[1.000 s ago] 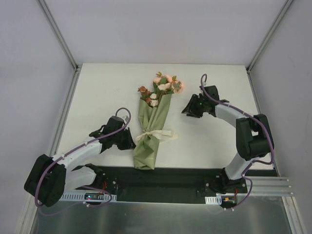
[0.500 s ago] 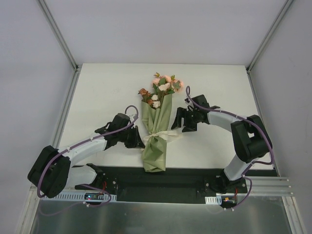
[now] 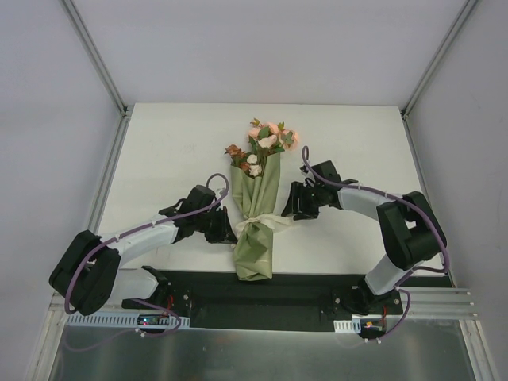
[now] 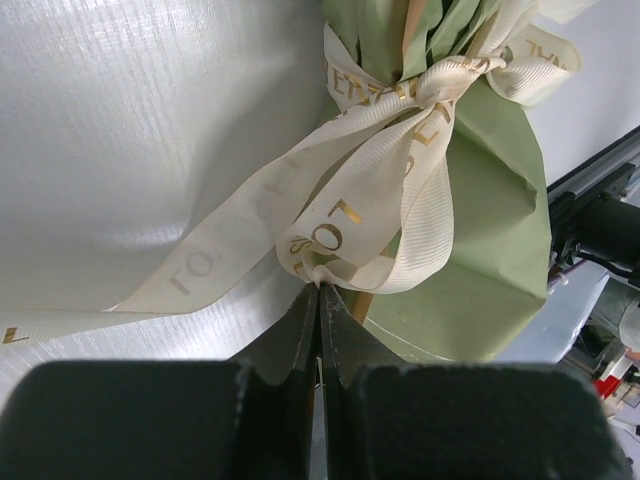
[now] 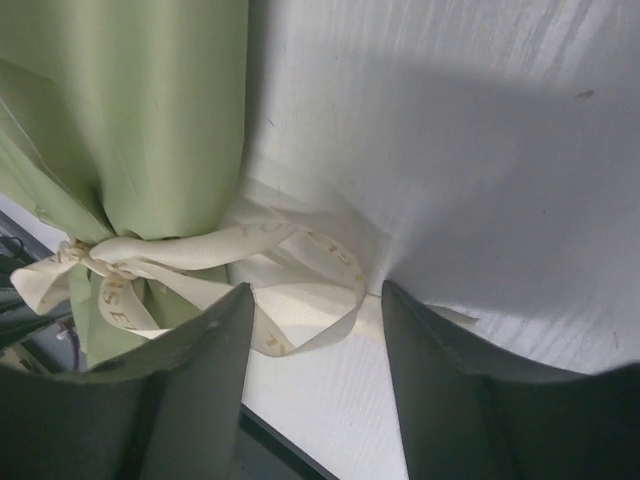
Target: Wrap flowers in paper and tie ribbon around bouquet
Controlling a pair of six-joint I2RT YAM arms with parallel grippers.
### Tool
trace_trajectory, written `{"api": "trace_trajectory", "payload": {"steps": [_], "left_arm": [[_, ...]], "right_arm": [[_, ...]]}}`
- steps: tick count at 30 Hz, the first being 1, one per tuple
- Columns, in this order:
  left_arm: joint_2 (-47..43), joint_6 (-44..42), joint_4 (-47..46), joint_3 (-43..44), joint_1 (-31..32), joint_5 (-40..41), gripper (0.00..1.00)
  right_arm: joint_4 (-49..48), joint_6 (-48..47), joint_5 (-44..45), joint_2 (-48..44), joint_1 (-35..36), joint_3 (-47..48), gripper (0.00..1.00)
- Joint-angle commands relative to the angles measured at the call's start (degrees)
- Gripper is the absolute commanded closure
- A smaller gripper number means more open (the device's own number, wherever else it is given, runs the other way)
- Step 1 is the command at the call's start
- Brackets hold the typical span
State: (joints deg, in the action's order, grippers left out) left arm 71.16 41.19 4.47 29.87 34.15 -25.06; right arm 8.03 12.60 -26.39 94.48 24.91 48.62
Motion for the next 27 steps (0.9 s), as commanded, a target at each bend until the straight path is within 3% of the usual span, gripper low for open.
{"api": "trace_trajectory", "payload": {"steps": [1,3,4,6,7,10,15,27], "left_arm": [[0.91,0.38,-0.78,0.81,0.39,0.01,1.0],[1.53,0.56,-0.52,0.81,0.3,0.18,1.0],[1.62,0.82,-0.25,0.72,0.3,1.06,1.0],[1.79,1.7,0.18,0.46,0.3,1.85,1.0],[1.79,1.96,0.45,0.37,0.3,2.2,1.0],[1.71,3.63,3.77,0.45,0.21,5.97,1.0],[1.71,5.92,8.54,-0.16,-1.19,11.96,1.0],[6.71,0.74,8.19,4.14,-5.67,11.62,1.0]], "right_arm": [[-1.62,0.32,-0.5,-2.55,0.23,-1.42,0.53],[-1.88,1.02,-0.33,-1.93,0.23,-0.99,0.65],[-2.05,1.28,-0.15,-1.41,0.23,-0.81,0.8],[-1.88,1.37,1.34,-0.7,0.06,0.59,0.97],[-1.62,1.46,2.13,0.17,0.05,1.29,1.0],[2.06,1.81,8.61,1.15,-0.3,4.8,0.99],[9.1,5.85,31.21,0.98,-1.17,7.45,1.0],[8.49,8.67,36.94,2.38,-6.35,11.85,1.0]]}}
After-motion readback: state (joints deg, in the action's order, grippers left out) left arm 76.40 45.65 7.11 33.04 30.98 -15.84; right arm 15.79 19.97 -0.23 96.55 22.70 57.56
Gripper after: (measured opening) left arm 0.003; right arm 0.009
